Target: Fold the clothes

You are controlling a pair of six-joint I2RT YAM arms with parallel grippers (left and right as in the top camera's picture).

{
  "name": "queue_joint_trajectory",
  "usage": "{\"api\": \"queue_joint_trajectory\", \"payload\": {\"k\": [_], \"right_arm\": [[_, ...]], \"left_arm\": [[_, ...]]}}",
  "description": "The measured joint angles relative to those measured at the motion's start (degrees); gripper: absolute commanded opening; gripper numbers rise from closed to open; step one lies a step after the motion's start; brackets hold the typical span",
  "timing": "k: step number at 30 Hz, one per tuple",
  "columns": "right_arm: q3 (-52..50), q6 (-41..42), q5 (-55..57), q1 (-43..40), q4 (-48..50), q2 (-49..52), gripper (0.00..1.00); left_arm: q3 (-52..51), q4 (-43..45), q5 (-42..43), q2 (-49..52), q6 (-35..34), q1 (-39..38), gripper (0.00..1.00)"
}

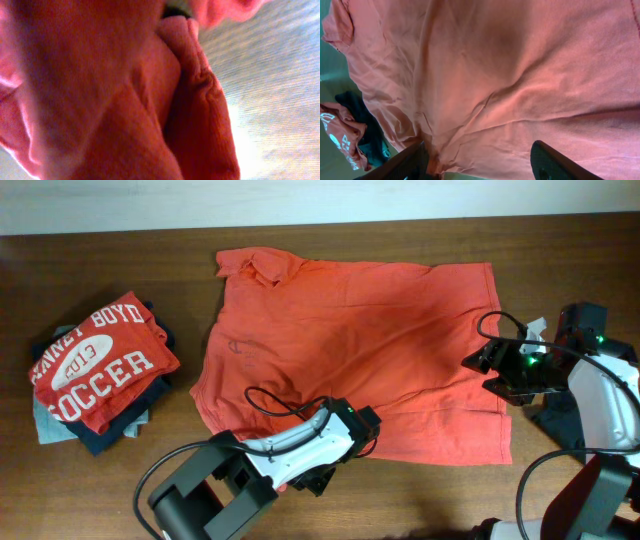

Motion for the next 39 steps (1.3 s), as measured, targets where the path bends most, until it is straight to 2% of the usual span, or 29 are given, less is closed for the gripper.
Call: {"api": "queue_joint_trajectory", "payload": {"k": [8,16,24,33,39], "right_arm": [[0.0,0.0,0.0,0.0,0.0,0.0,0.7],[0.0,0.0,0.0,0.0,0.0,0.0,0.71],[0.0,0.0,0.0,0.0,0.0,0.0,0.71],[0.0,-0.2,0.0,0.0,-0.2,0.0,0.7],[0.0,-5.2,0.0,0.7,-5.1,0.0,0.71]], "left_arm": [[6.3,-9.3,0.0,-6.8,1.5,0.3,0.0],[8.1,-10.7,0.2,-13.2,5.1,6.8,0.03],[8.1,-4.8,5.0,-13.3,13.8,19.8,0.16],[8.1,2.4,11.5,-13.3,21.0,32.3,0.18],[8.1,-0.8,16.2,-13.3,24.2,33.6,0.2]]}}
